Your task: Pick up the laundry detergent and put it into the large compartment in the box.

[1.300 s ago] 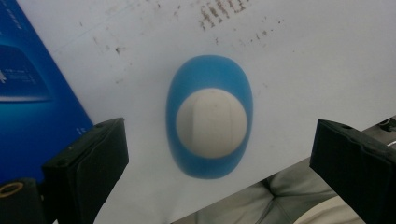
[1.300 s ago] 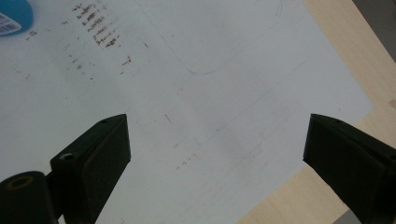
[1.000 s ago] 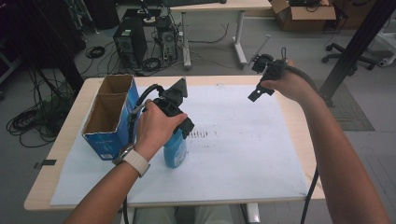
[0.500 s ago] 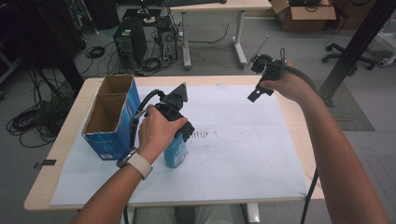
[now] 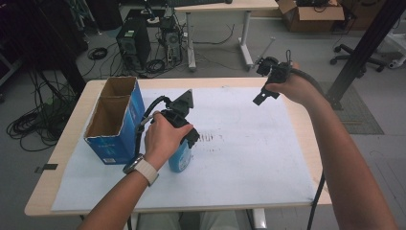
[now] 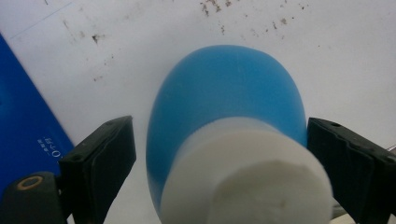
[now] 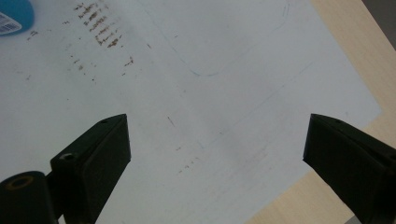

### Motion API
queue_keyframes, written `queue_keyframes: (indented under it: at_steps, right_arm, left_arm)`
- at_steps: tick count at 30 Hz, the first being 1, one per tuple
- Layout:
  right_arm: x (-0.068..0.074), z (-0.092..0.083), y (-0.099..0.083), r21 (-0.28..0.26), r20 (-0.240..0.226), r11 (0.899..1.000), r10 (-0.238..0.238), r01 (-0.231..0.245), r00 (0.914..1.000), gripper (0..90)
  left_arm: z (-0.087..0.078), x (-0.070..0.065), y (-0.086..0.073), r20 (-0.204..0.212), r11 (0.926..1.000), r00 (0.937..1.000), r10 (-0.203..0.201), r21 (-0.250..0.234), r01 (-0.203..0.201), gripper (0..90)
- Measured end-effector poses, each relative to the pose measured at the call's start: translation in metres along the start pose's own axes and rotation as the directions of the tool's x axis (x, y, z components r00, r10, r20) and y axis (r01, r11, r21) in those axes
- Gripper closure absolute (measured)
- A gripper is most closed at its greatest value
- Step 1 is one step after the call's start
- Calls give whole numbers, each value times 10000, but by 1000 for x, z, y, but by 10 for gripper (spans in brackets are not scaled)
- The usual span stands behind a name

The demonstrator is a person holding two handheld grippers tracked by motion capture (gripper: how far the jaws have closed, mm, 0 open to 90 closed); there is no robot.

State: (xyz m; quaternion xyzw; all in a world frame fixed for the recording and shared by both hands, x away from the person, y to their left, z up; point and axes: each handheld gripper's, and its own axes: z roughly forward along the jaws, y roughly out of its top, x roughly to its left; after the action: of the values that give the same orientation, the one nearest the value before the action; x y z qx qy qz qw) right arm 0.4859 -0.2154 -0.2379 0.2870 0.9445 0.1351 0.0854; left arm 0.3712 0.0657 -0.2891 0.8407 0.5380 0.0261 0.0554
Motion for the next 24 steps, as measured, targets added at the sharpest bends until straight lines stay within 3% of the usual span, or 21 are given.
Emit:
queue_keyframes:
  at_steps: [10, 24]
  right_arm:
    - [0, 0, 0, 0, 6, 10000, -32, 32, 10000, 72]
    - [1, 1, 0, 27, -21, 10000, -24, 24, 10000, 72]
  left_arm:
    - [1, 0, 0, 164, 10000, 9999, 7, 26, -7, 177]
    - [0, 0, 0, 59, 10000, 10000, -21, -35, 21, 259]
